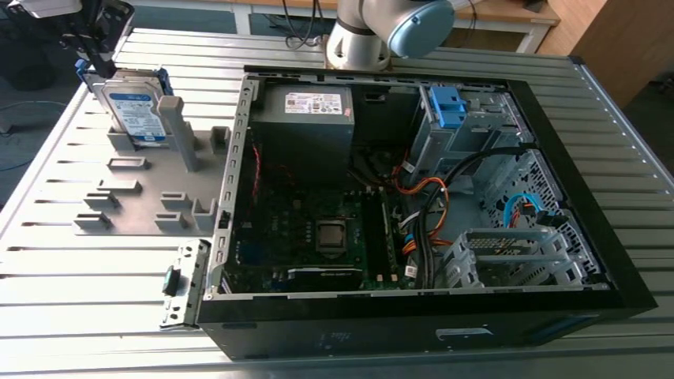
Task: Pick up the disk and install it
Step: 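Pick up the disk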
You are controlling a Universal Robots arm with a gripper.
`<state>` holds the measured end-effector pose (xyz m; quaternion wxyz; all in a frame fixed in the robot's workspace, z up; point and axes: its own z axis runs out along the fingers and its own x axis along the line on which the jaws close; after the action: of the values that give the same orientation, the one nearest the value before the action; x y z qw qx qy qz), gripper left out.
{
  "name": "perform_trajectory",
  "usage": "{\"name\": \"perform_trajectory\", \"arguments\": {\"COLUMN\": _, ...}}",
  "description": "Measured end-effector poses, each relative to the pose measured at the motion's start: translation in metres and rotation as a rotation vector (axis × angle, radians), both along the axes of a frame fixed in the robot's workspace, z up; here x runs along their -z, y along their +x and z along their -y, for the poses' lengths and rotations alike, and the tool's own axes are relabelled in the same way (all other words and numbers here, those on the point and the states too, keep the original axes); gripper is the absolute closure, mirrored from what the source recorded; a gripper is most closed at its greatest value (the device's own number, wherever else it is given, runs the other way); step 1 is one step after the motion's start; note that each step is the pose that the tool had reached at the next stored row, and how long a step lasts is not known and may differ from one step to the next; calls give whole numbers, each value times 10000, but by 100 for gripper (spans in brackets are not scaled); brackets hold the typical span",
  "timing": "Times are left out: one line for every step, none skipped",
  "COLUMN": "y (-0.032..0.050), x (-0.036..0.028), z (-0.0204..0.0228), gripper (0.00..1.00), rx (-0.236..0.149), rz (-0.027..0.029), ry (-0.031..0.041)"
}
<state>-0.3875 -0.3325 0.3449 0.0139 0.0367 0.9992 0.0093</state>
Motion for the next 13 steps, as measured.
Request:
{"name": "perform_trajectory", "arguments": {"y": 0, "x": 0, "z": 0, "gripper": 89, "rx": -20, "rz": 0, "ry": 0}}
{"name": "perform_trajectory", "arguments": {"y": 0, "x": 0, "z": 0, "gripper": 89, "rx": -53, "rz": 0, "ry": 0}}
{"name": "perform_trajectory", "arguments": {"y": 0, "x": 0, "z": 0, "gripper": 89, "rx": -100, "rz": 0, "ry": 0}}
{"name": "perform_trajectory", "arguments": {"y": 0, "x": 0, "z": 0, "gripper": 89, "rx": -172, "rz": 0, "ry": 0}}
{"name": "perform_trajectory", "arguments": {"y": 0, "x": 0, "z": 0, "gripper": 89, "rx": -265, "rz": -1, "ry": 0}}
{"name": "perform_trajectory", "arguments": {"y": 0, "x": 0, "z": 0, "gripper": 89, "rx": -407, "rz": 0, "ry": 0}}
{"name": "perform_trajectory", "arguments": {"y": 0, "x": 0, "z": 0, "gripper": 89, "rx": -583, "rz": 0, "ry": 0}}
{"name": "perform_trajectory", "arguments": {"y": 0, "x": 0, "z": 0, "gripper": 89, "rx": -764, "rz": 0, "ry": 0}}
{"name": "perform_trajectory", "arguments": {"y": 0, "x": 0, "z": 0, "gripper": 89, "rx": -953, "rz": -1, "ry": 0}}
{"name": "perform_trajectory", "arguments": {"y": 0, "x": 0, "z": 0, "gripper": 89, "rx": -1134, "rz": -1, "ry": -1}}
{"name": "perform_trajectory", "arguments": {"y": 0, "x": 0, "z": 0, "gripper": 89, "rx": -1313, "rz": -2, "ry": -1}}
{"name": "perform_trajectory", "arguments": {"y": 0, "x": 0, "z": 0, "gripper": 89, "rx": -1493, "rz": -2, "ry": -1}}
{"name": "perform_trajectory", "arguments": {"y": 0, "x": 1, "z": 0, "gripper": 89, "rx": -1673, "rz": -1, "ry": 0}}
